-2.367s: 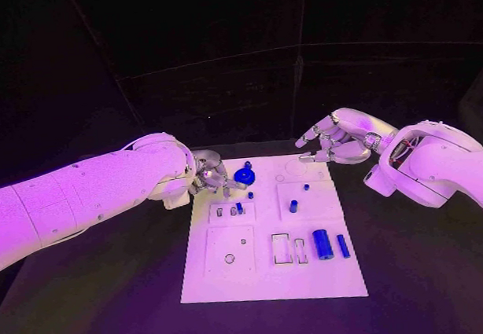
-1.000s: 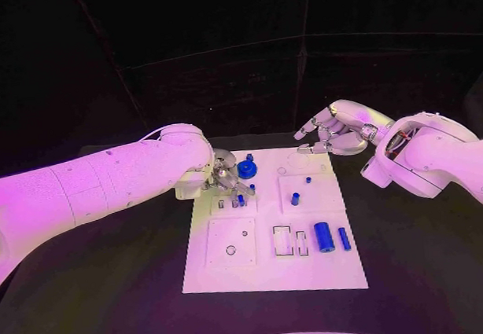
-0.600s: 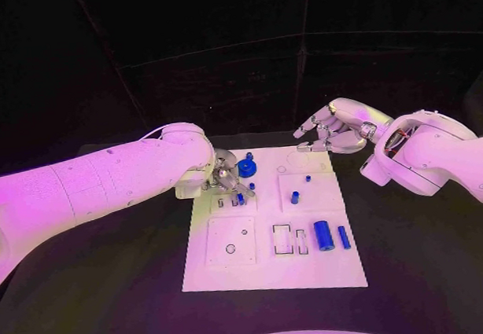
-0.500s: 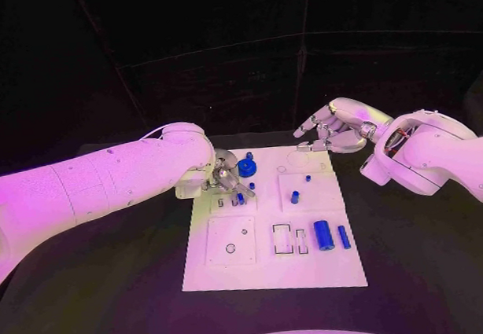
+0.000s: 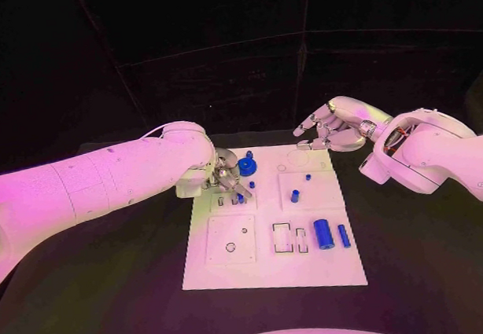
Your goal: Assemble the parts on the task board
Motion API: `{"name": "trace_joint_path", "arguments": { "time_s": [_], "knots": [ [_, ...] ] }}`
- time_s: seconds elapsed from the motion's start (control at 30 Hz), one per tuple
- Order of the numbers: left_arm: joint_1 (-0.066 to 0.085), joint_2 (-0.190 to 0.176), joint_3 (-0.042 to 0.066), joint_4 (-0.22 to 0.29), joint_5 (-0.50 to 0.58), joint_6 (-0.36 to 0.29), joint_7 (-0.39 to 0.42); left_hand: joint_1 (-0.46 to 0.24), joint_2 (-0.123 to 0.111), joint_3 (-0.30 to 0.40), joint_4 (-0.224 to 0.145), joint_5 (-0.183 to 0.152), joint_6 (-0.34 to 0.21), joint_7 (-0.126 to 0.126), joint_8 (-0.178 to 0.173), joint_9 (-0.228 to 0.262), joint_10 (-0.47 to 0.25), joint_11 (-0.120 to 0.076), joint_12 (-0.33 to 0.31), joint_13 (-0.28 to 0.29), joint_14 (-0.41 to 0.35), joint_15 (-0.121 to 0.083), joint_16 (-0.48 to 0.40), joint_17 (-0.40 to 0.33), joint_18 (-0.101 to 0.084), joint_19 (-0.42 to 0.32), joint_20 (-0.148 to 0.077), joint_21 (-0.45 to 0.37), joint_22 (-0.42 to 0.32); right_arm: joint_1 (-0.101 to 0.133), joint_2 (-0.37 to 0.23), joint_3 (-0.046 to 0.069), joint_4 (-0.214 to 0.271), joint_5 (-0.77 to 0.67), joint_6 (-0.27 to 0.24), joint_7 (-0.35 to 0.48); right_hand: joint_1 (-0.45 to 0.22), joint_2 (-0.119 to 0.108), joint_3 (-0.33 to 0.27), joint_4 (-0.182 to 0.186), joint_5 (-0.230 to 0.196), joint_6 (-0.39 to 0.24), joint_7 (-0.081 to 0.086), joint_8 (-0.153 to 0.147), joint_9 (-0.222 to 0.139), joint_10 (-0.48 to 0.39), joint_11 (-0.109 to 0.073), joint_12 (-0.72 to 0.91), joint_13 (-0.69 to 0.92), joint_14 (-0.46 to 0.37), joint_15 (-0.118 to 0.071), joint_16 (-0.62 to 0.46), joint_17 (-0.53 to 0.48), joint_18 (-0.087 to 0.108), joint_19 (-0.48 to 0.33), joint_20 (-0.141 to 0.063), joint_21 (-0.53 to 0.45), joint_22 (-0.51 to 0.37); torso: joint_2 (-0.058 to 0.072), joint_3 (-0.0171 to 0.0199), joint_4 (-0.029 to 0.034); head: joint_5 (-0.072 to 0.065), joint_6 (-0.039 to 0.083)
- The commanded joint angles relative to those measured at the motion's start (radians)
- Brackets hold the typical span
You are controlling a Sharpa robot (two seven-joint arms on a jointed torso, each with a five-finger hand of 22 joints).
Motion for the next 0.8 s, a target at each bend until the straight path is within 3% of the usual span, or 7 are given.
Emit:
{"name": "trace_joint_path", "arguments": {
  "time_s": [0.03, 0.5, 0.7, 0.8],
  "knots": [
    [0.002, 0.002, 0.000, 0.002, -0.002, -0.004, -0.006, 0.028, 0.007, 0.015, -0.025, -0.003, -0.012, 0.000, 0.005, 0.004, -0.002, -0.002, -0.002, 0.001, 0.105, -0.008, 0.003, 0.263, -0.012, -0.004, -0.006, 0.004, 0.001, 0.002, 0.002, 0.001, -0.001, 0.003, 0.005, 0.002, 0.010, -0.001, -0.007, 0.000, 0.006, 0.003, 0.002, 0.005, -0.001, -0.009, 0.000, -0.004, -0.001, 0.104, 0.002, 0.003, 0.263, 0.020, -0.005, -0.001, -0.004, -0.001, 0.000, 0.0001, -0.0006, -0.001, 0.000],
    [0.002, 0.000, 0.000, 0.004, 0.015, -0.013, -0.003, 0.144, 0.039, 0.119, -0.145, -0.001, -0.030, -0.009, -0.012, 0.014, -0.014, -0.012, -0.021, -0.008, 0.105, -0.015, 0.003, 0.263, -0.010, -0.010, -0.012, -0.003, -0.007, 0.002, 0.007, 0.001, -0.007, 0.003, 0.016, 0.003, 0.014, -0.001, -0.006, -0.001, 0.016, 0.003, 0.002, 0.005, -0.001, -0.010, 0.000, -0.005, -0.002, 0.104, 0.002, 0.003, 0.263, 0.021, -0.006, -0.001, -0.005, -0.003, -0.001, 0.0003, 0.0005, -0.002, -0.003],
    [0.002, -0.012, 0.000, 0.019, 0.047, -0.040, 0.000, 0.170, 0.054, 0.250, -0.228, 0.003, -0.039, -0.006, -0.031, 0.015, -0.014, -0.013, -0.034, -0.010, 0.105, -0.015, 0.003, 0.263, -0.010, -0.009, -0.014, -0.003, -0.003, 0.002, 0.009, 0.001, -0.010, 0.003, 0.022, 0.001, 0.014, -0.001, -0.006, -0.001, 0.016, 0.003, 0.002, 0.005, -0.001, -0.010, 0.000, -0.005, -0.002, 0.104, 0.002, 0.003, 0.263, 0.021, -0.006, -0.001, -0.005, -0.003, -0.001, 0.0003, 0.0002, -0.001, -0.003],
    [0.002, -0.027, 0.000, 0.035, 0.071, -0.088, 0.002, 0.117, 0.034, 0.375, -0.273, 0.007, -0.039, 0.002, -0.025, 0.029, -0.008, -0.012, -0.035, -0.006, 0.105, -0.008, 0.003, 0.263, -0.010, -0.008, -0.011, -0.002, 0.000, 0.002, 0.012, 0.001, -0.014, 0.003, 0.025, 0.001, 0.014, -0.001, -0.006, -0.001, 0.016, 0.003, 0.002, 0.005, -0.001, -0.010, 0.000, -0.005, -0.002, 0.104, 0.002, 0.003, 0.263, 0.021, -0.006, -0.001, -0.005, -0.003, 0.000, 0.0006, -0.0007, 0.001, -0.003]
  ]
}}
